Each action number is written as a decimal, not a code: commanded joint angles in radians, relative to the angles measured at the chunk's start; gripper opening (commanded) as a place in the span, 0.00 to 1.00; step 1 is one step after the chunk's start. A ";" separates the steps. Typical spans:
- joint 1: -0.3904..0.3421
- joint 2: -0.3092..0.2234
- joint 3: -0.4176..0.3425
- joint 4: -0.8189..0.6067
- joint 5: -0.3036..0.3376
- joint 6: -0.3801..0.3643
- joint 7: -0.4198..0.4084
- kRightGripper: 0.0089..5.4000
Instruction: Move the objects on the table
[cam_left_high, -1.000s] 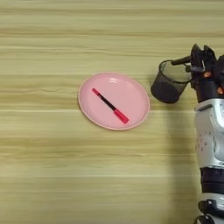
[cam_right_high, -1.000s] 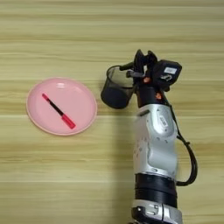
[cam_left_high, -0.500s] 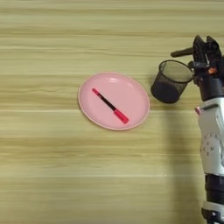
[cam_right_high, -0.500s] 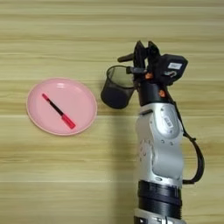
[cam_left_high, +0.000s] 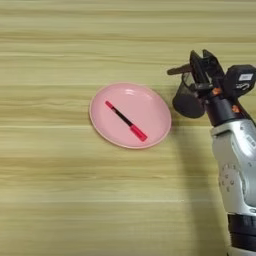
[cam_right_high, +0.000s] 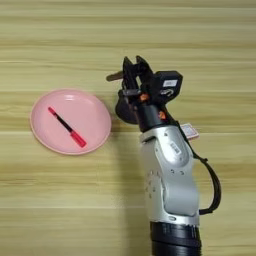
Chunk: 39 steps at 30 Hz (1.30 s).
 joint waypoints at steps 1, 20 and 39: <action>-0.024 -0.007 0.014 -0.044 -0.013 -0.015 0.009 0.19; -0.002 0.041 0.087 0.108 -0.073 -0.058 0.042 0.19; -0.033 0.041 0.084 0.277 -0.120 -0.122 0.060 0.19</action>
